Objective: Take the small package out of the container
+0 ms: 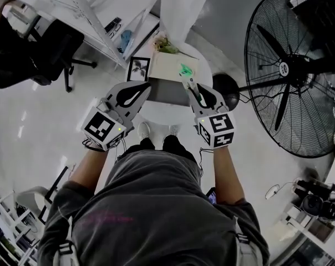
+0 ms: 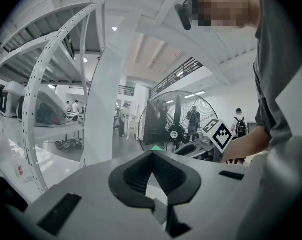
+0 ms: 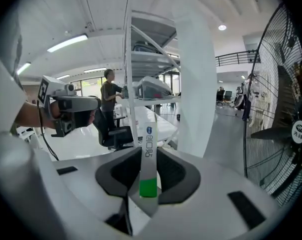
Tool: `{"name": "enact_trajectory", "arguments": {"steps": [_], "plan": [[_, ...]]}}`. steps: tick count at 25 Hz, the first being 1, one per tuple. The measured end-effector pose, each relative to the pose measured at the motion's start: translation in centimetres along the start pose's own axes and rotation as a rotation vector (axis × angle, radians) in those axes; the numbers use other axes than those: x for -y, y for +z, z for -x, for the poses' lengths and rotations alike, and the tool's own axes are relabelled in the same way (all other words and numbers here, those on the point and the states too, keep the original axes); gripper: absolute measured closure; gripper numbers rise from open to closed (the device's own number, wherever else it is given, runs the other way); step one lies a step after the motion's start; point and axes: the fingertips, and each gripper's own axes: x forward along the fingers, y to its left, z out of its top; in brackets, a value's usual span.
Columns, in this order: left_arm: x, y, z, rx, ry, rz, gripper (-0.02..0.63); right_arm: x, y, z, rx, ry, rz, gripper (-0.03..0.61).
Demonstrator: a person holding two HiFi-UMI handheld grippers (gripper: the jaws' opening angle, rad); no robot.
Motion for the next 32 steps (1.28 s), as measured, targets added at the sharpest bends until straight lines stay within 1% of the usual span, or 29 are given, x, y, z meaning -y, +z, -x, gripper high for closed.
{"name": "enact_trajectory", "arguments": {"steps": [10, 12, 15, 19, 32], "plan": [[0.1, 1.9, -0.8, 0.037, -0.032, -0.038, 0.600, -0.4, 3.7, 2.1, 0.094, -0.009, 0.017, 0.472], [0.1, 2.2, -0.8, 0.033, -0.034, -0.036, 0.600, -0.5, 4.4, 2.4, 0.110, -0.007, 0.025, 0.472], [0.0, 2.7, -0.9, 0.054, -0.034, -0.049, 0.600, -0.6, 5.2, 2.7, 0.129, -0.006, 0.034, 0.472], [-0.4, 2.8, -0.9, 0.058, -0.026, -0.042, 0.600, -0.8, 6.4, 2.8, 0.157, -0.004, 0.039, 0.472], [-1.3, 2.9, -1.5, 0.053, -0.014, -0.037, 0.600, -0.5, 8.1, 2.7, 0.190, 0.000, 0.050, 0.472]]}}
